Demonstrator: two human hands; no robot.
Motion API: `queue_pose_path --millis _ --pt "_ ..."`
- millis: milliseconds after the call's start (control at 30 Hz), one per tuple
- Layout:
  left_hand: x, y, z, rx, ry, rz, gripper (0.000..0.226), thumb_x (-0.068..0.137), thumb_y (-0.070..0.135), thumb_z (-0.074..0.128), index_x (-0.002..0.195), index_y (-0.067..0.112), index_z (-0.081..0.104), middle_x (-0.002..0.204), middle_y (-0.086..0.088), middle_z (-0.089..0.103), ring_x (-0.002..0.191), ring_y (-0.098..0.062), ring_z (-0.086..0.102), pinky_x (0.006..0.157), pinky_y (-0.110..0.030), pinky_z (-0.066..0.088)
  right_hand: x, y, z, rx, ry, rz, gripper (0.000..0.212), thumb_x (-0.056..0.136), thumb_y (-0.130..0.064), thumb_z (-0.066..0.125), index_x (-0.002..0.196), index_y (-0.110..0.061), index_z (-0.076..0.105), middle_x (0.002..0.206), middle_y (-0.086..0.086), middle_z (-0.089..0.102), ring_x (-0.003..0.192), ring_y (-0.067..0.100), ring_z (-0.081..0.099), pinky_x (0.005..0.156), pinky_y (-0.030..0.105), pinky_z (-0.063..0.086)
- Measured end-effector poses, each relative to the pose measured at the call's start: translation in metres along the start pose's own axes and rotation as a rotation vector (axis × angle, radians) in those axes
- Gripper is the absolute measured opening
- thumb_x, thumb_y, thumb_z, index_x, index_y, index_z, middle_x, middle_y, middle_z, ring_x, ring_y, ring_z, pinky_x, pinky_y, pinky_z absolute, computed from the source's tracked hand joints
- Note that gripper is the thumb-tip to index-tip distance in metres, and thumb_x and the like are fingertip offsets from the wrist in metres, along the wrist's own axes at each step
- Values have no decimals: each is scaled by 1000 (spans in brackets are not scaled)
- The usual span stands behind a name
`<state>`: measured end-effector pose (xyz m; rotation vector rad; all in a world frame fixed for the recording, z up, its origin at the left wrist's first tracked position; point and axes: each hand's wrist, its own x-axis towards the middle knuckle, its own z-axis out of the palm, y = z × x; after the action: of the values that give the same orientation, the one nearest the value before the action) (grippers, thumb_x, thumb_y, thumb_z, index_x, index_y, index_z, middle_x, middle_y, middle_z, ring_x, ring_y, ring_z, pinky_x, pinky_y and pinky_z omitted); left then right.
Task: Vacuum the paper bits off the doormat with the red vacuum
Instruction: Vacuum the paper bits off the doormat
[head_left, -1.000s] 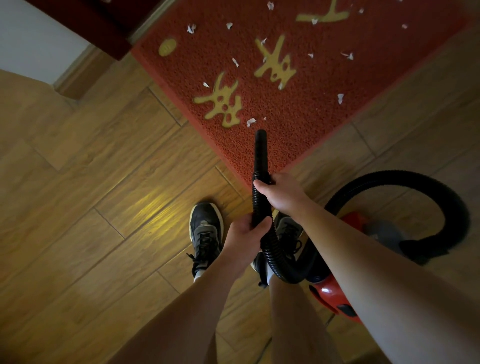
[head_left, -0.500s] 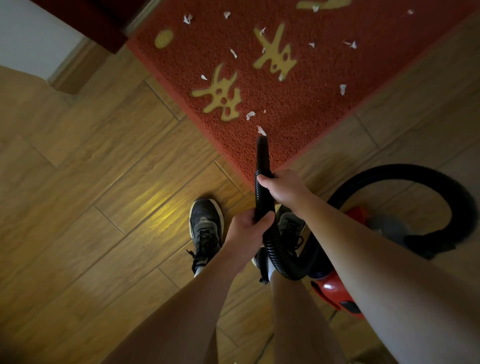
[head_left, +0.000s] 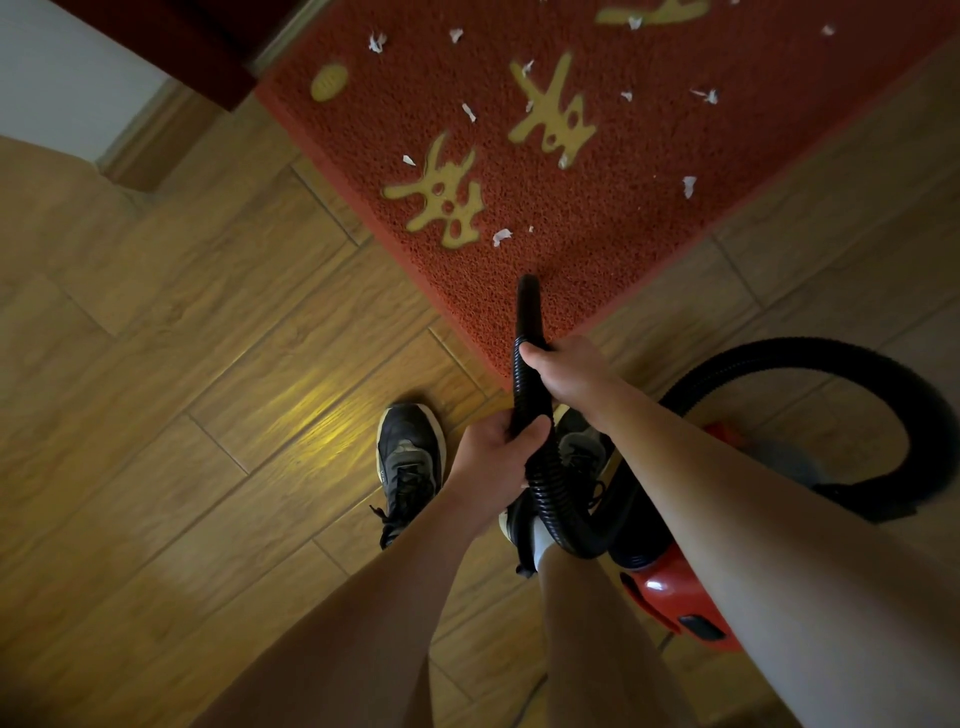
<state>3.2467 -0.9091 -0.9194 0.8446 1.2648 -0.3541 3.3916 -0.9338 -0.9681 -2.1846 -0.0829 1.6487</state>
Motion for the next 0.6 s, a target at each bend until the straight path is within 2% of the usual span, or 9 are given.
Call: queue_pose_path --millis 133,233,300,367,500,600 --pt "2 4 1 -4 -5 5 28 99 27 64 107 1 69 84 -8 64 80 -24 62 88 -58 55 1 -3 -3 0 -13 -13 43 97 -40 57 101 0 70 98 16 72 92 30 70 80 43 55" --pt "2 7 2 -16 5 7 28 100 25 63 107 -2 68 85 -11 63 81 -26 60 81 -51 54 2 -7 -6 -5 -10 -12 43 96 -42 58 100 -2 71 97 15 73 91 29 71 81 43 56" --pt "3 11 4 -19 12 9 26 100 25 63 106 0 69 85 -10 66 81 -25 63 84 -54 56 3 -10 -9 -11 -13 -15 44 96 -43 59 102 -1 71 98 14 73 90 28 71 79 42 56" --pt "5 14 4 -18 16 13 23 100 26 64 102 5 71 84 -7 68 81 -23 66 89 -56 56 4 -15 -12 -20 -20 -16 45 96 -43 58 102 0 70 96 13 72 88 27 70 74 38 55" --pt "7 21 6 -31 43 20 22 99 24 64 103 4 71 81 -4 68 78 -20 66 87 -54 57 5 -27 -19 -110 -37 -42 46 97 -45 56 100 -1 69 84 8 68 71 19 64 53 27 44" --pt "7 27 7 -37 61 19 20 99 23 65 103 5 71 82 -4 68 78 -19 66 85 -51 58 4 -35 -24 -141 -56 -66 44 99 -43 56 102 -2 70 92 11 71 77 23 66 55 27 44"
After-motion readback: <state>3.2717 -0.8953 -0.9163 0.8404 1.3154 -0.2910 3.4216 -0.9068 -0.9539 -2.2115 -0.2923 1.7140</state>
